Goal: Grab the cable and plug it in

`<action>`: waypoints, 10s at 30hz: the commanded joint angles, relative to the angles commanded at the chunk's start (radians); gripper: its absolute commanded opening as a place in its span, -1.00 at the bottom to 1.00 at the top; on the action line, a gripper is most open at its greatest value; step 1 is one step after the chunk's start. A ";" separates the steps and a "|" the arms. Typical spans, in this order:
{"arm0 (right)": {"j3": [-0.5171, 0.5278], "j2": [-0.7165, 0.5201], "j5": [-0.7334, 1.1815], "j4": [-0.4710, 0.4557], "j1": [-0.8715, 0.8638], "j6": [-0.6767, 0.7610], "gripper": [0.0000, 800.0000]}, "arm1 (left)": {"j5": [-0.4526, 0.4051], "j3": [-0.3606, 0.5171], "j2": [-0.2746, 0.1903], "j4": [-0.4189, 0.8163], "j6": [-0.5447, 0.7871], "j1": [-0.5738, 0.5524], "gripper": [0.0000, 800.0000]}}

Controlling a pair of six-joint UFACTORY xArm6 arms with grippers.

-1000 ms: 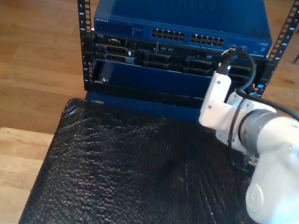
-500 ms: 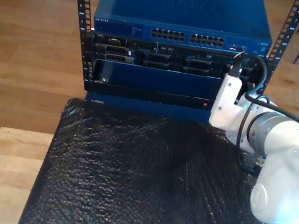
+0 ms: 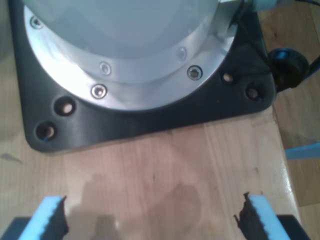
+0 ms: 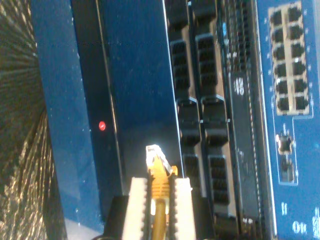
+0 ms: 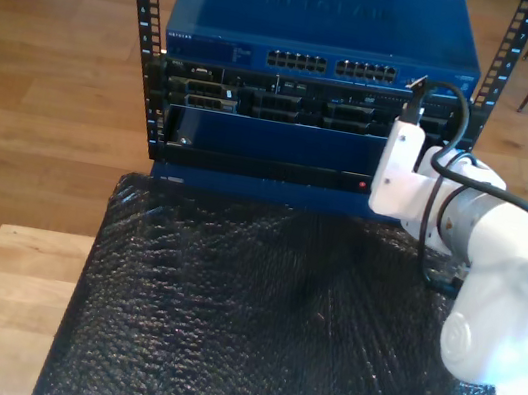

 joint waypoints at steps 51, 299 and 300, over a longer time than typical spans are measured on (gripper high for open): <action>-0.040 0.103 -0.417 -0.040 0.029 -0.057 -1.00 | 0.000 0.000 0.000 0.000 0.000 0.000 1.00; -0.655 0.821 -0.921 0.506 0.190 -0.298 -1.00 | 0.000 0.000 0.000 0.000 0.000 0.000 1.00; -0.655 0.821 -0.921 0.506 0.190 -0.298 -1.00 | 0.000 0.000 0.000 0.000 0.000 0.000 1.00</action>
